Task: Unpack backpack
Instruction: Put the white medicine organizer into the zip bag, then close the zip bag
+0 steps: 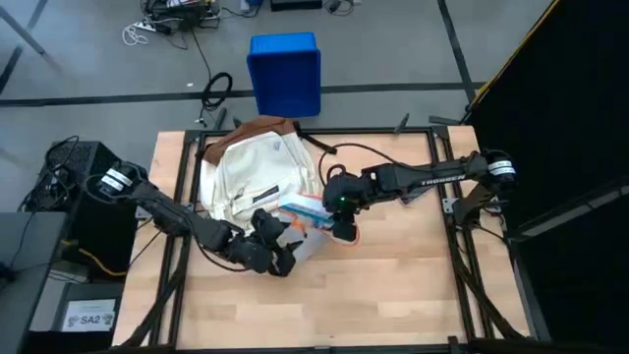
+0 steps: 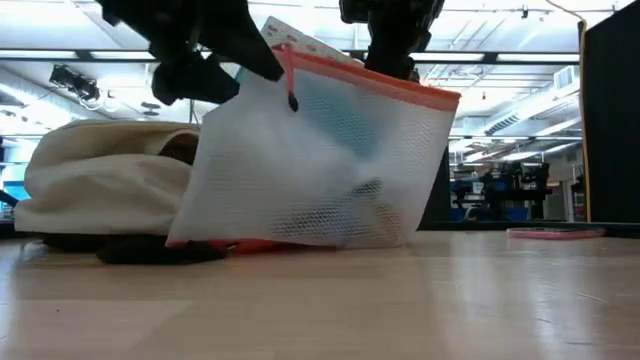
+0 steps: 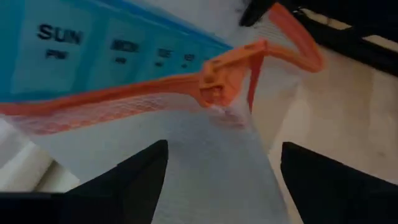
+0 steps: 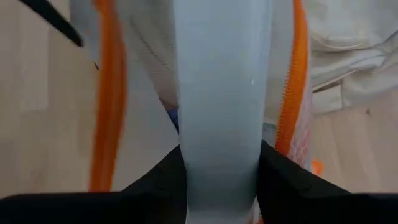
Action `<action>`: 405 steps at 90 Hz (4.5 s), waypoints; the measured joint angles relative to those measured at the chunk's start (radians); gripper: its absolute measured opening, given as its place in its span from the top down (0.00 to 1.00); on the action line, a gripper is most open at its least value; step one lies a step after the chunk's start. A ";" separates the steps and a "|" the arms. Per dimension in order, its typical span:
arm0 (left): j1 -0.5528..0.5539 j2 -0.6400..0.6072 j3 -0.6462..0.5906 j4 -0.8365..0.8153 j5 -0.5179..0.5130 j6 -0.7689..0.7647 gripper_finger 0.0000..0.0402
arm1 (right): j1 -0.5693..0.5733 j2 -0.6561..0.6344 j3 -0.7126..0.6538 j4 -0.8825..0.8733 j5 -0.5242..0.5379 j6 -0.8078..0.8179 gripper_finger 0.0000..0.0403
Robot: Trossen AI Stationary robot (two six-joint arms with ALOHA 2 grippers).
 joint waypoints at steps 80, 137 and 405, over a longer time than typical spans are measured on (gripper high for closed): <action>-0.022 -0.267 0.000 -0.133 0.139 0.391 1.00 | 0.093 0.000 0.000 -0.144 -0.071 -0.088 0.73; -0.005 -0.316 0.000 -0.212 0.236 0.421 1.00 | 0.060 0.081 0.048 -0.133 0.037 -0.158 0.42; 0.051 -0.308 0.000 -0.240 0.228 0.548 1.00 | 0.152 0.309 0.153 0.445 0.001 0.194 0.84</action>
